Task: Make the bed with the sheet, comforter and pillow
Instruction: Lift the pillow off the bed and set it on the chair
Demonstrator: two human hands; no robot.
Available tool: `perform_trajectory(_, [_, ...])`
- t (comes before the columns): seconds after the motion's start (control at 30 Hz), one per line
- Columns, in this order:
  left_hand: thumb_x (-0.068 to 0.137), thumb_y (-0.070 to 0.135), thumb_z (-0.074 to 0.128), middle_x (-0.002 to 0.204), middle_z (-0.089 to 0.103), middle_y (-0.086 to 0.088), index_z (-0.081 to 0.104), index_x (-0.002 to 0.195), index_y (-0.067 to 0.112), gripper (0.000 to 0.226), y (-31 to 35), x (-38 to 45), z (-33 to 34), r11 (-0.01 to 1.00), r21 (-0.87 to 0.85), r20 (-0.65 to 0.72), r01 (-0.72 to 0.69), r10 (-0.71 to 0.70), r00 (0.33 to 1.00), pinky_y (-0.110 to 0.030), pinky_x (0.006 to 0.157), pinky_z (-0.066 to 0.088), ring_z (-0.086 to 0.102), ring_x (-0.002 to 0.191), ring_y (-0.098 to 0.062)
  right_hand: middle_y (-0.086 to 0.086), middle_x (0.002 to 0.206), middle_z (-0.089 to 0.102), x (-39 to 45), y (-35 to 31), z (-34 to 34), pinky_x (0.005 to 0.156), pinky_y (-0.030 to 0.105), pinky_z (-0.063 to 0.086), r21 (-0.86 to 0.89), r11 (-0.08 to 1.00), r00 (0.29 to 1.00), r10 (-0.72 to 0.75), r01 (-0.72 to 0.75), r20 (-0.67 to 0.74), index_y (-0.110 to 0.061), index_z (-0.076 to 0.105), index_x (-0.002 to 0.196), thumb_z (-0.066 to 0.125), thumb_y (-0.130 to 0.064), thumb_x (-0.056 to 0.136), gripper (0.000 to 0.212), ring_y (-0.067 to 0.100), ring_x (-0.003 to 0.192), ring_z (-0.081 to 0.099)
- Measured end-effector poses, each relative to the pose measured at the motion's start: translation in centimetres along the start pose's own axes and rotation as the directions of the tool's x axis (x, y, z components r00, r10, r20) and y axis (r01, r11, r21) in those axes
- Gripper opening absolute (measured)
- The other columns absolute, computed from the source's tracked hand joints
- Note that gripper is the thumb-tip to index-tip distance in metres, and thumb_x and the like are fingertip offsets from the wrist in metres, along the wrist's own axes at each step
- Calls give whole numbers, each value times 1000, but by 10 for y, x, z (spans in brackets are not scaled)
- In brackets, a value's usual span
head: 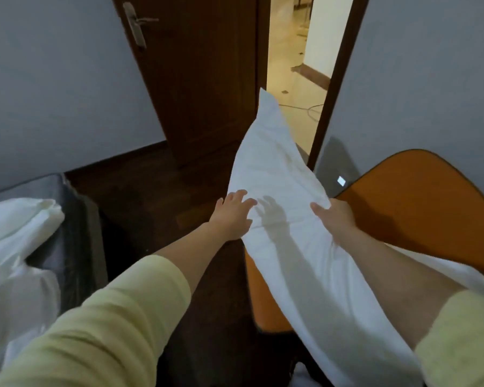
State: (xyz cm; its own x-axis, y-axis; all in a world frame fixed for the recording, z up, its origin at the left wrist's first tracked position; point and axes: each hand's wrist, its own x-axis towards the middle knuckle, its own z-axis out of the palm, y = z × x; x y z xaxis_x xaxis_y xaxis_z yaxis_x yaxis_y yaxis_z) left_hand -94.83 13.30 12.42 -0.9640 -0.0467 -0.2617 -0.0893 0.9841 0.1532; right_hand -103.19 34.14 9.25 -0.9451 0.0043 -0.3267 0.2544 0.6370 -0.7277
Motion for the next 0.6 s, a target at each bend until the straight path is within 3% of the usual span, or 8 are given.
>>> perform_trajectory(0.17, [97,25,47,151,32,-4,47,136,21,39,45,41,15,997,-79,45,8,-4,999,-49,119,19,24,143,-26,20,132,50,50,37,-47,99,42,44,-209,963,982,146,-169,-123,1,43,130,51,-19,94,41,37,121,50])
perform_trajectory(0.27, [96,25,49,136,47,-2,55,128,19,33,56,41,28,987,-144,68,76,-67,995,-45,112,34,44,129,-25,24,132,49,77,27,-59,100,43,40,-309,940,989,133,-146,-65,4,43,131,48,-11,90,44,39,123,47])
perform_trajectory(0.37, [97,23,48,133,50,-4,54,129,17,33,51,23,33,945,-252,126,209,-182,975,-38,102,45,53,117,-22,24,126,54,88,6,-40,88,36,43,-419,907,990,25,36,138,7,49,125,47,-14,93,38,38,118,52])
perform_trajectory(0.43, [97,25,48,132,51,-3,54,129,18,33,35,-1,35,898,-321,167,302,-260,951,-36,100,47,54,117,-21,22,121,58,82,-8,-11,80,31,41,-468,860,950,-56,203,309,8,54,117,45,-16,96,33,36,113,55])
perform_trajectory(0.5, [97,26,48,129,54,-2,54,128,19,32,9,-29,34,831,-387,183,399,-355,917,-33,96,49,56,115,-20,17,91,62,61,-33,23,72,30,43,-490,797,876,-100,354,471,1,62,87,44,-17,98,28,29,86,60])
perform_trajectory(0.53, [96,27,48,126,56,-2,56,125,20,30,-15,-54,33,783,-412,166,465,-438,884,-31,93,50,57,113,-19,12,69,53,41,-56,51,63,30,40,-445,778,819,-148,443,555,-5,55,67,44,-17,99,35,24,65,53])
perform_trajectory(0.6, [96,26,49,121,60,-2,60,117,20,25,-55,-105,34,694,-446,131,565,-574,808,-31,89,50,59,108,-19,6,59,40,-1,-96,100,59,28,36,-355,745,699,-203,565,686,-10,43,61,46,-18,99,39,20,55,40])
